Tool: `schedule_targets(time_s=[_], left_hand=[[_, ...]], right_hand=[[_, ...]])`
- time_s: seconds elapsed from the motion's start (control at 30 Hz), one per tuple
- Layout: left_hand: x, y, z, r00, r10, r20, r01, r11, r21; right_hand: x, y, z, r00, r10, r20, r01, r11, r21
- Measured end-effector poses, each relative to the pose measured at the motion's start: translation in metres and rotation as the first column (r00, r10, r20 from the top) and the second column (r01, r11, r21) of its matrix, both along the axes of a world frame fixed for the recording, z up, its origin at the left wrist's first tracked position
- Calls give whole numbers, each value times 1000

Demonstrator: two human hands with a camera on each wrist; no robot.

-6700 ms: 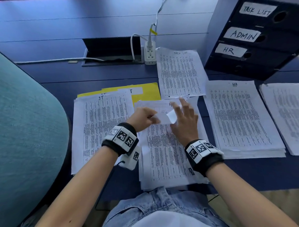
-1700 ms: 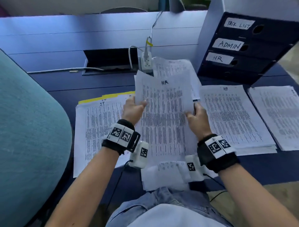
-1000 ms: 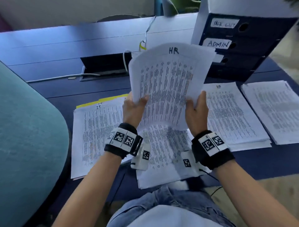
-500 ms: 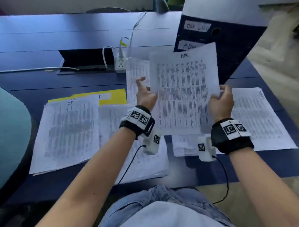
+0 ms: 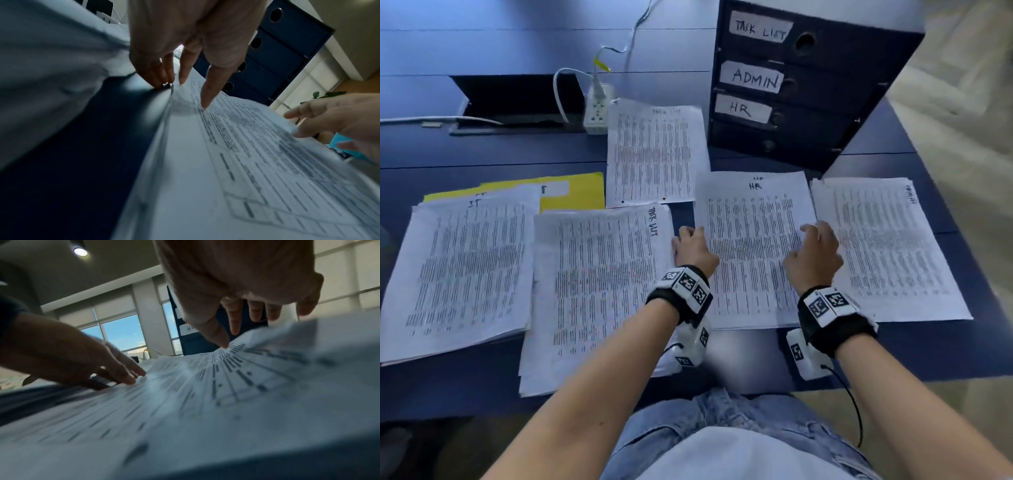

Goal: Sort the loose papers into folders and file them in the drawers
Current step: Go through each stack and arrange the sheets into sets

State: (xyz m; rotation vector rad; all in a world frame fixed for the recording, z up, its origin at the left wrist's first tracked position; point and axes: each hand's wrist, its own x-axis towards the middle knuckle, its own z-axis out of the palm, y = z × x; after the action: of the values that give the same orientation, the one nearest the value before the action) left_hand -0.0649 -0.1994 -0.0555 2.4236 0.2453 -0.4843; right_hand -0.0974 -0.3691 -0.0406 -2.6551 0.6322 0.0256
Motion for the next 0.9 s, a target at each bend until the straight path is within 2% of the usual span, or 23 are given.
schedule_targets(time_s=[0.07,0.17,0.27,0.33,0.4,0.53,0.63,0.73,0.83,0.9], left_hand=[[-1,-2,-2,1000,-5,6,5,1000,-2],[-1,-1,-1,1000,-10,5,10,998,-55],[2,5,8,1000,-20,17,22,993,-117],[7,13,21,996,5,88,12,981,-191],[14,26,38,980,44,197,5,970,-242],[32,68,66,925,125,358,-20,959,-283],[43,112,74,905,162,393,-72,970,-234],[53,159,71,920,146,363,-103,985,-137],[57,197,57,972,40,231,-59,995,75],[55,214,47,994,-32,107,6,971,238]], right_hand=[[-1,8,-4,985,143,-96,-152,983,-100],[1,18,-12,917,320,-238,-331,943,-8],[0,22,-15,881,355,-313,-357,933,53],[3,28,-10,882,330,-337,-336,941,42],[11,43,3,884,340,-320,-345,938,43],[33,92,35,878,455,-146,-438,888,139],[43,134,55,858,511,-44,-491,842,224],[42,175,63,823,566,-51,-539,805,248],[35,208,59,797,599,-80,-563,784,261],[30,227,51,775,624,-99,-584,768,263]])
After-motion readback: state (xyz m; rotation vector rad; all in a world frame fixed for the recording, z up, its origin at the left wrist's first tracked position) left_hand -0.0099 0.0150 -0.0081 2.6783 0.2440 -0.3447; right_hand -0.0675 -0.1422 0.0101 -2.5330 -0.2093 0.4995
